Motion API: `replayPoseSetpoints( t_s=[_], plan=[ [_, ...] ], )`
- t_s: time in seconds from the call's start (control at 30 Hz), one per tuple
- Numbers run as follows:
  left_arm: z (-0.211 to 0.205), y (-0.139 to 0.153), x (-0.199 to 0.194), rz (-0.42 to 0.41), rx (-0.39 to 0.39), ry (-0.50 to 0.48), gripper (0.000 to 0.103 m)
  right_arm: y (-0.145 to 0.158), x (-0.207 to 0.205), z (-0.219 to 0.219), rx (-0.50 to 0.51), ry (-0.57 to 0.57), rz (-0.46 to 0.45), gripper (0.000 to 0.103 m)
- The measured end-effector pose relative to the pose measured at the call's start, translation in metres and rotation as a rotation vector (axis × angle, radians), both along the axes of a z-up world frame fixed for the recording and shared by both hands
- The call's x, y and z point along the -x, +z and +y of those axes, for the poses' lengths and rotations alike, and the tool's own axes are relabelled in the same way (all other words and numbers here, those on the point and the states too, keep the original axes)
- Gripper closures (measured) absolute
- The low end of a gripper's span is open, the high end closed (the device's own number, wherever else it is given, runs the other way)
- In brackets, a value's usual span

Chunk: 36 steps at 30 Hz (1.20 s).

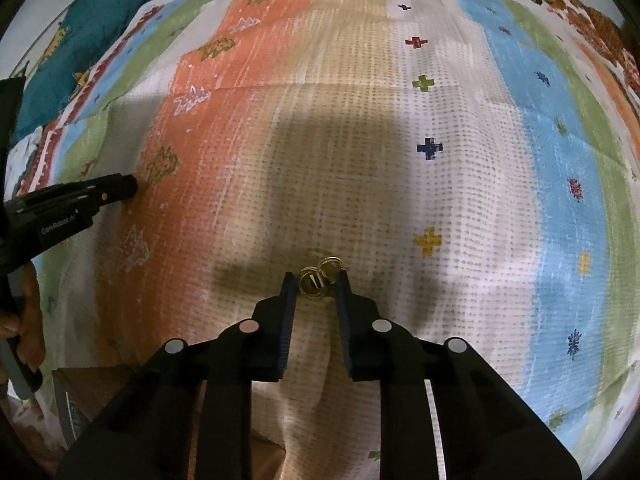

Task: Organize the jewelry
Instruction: 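Close left gripper on the silver ring while right gripper grasps the gold ring, then lift both rings and carry them over the silver tin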

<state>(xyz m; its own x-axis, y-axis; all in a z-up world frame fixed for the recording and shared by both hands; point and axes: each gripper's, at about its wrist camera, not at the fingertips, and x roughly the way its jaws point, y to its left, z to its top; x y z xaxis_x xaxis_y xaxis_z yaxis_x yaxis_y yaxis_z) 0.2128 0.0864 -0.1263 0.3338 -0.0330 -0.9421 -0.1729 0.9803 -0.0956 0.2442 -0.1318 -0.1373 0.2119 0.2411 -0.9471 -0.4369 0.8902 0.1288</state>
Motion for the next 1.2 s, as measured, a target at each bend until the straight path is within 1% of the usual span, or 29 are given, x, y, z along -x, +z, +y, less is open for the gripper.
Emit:
replayPoseSetpoints(
  t_s=[0.3,0.33,0.6,0.93,1.03,1.2],
  plan=[
    [0.002,0.002,0.001,-0.003,0.012,0.01,0.085,0.002,0.005,0.002,-0.01,0.025,0.006,0.086],
    [0.002,0.003,0.002,-0.004,0.012,0.011,0.085,0.003,0.005,0.002,-0.011,0.027,0.003,0.087],
    [-0.002,0.014,0.01,-0.024,0.021,0.005,0.085,0.016,0.008,0.002,-0.039,0.031,-0.015,0.087],
    [-0.02,0.048,0.035,-0.087,0.062,-0.02,0.085,0.038,0.019,-0.003,-0.077,0.031,-0.048,0.087],
    [-0.025,0.06,0.043,-0.11,0.073,-0.026,0.085,0.048,0.023,-0.006,-0.115,0.027,-0.049,0.087],
    [-0.031,0.075,0.055,-0.14,0.094,-0.03,0.085,0.069,0.035,-0.01,-0.135,0.035,-0.097,0.087]
  ],
)
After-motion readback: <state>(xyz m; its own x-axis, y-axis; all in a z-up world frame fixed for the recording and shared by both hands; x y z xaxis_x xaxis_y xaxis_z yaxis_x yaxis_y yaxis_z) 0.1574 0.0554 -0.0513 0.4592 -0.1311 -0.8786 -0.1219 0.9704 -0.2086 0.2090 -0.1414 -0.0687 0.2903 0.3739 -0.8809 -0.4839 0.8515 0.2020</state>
